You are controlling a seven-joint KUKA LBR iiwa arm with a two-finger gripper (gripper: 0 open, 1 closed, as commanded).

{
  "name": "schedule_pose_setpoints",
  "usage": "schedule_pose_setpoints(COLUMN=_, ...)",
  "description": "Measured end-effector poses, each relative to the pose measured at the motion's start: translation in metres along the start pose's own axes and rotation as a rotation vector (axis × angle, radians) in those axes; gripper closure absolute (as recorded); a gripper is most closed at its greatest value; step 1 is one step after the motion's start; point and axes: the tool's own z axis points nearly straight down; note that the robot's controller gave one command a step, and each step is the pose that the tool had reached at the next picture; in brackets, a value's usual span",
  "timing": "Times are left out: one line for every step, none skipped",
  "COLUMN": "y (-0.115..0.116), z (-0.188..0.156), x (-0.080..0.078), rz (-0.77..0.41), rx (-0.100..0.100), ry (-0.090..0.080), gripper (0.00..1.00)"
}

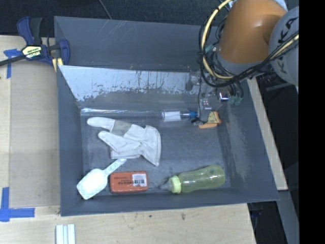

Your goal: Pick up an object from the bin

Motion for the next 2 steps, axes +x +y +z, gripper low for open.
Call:
schedule_pose_setpoints(y=0.000, z=-0.005, x=-0.001, rz=0.000, rx=0.000, ry=-0.008, gripper=0.00)
schedule_pose_setpoints(y=0.033, z=0.070, x=0.024, rz=0.007, rx=-0.001, ry=-0.011, gripper=0.00)
